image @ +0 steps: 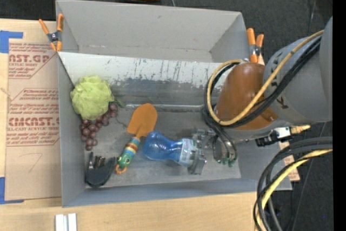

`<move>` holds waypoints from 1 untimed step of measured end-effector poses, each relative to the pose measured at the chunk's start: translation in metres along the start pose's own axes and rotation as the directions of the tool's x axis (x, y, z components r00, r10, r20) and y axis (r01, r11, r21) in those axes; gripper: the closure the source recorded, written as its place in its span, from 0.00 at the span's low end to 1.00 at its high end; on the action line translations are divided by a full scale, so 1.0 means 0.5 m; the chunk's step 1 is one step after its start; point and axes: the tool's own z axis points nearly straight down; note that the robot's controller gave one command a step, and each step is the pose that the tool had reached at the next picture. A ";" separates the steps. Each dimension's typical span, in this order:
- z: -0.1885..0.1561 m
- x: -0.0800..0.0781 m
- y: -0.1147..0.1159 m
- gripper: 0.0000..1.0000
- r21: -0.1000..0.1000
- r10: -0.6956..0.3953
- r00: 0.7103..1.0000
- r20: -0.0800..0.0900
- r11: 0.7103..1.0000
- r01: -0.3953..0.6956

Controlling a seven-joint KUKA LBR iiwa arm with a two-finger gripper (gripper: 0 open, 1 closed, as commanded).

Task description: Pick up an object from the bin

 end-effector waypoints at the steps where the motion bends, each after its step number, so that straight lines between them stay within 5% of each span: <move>1: -0.070 0.005 0.000 1.00 0.001 0.000 1.000 -0.007 1.000 0.000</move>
Offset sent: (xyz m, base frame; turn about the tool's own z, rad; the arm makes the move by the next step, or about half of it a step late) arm -0.0016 0.0003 0.0238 0.0000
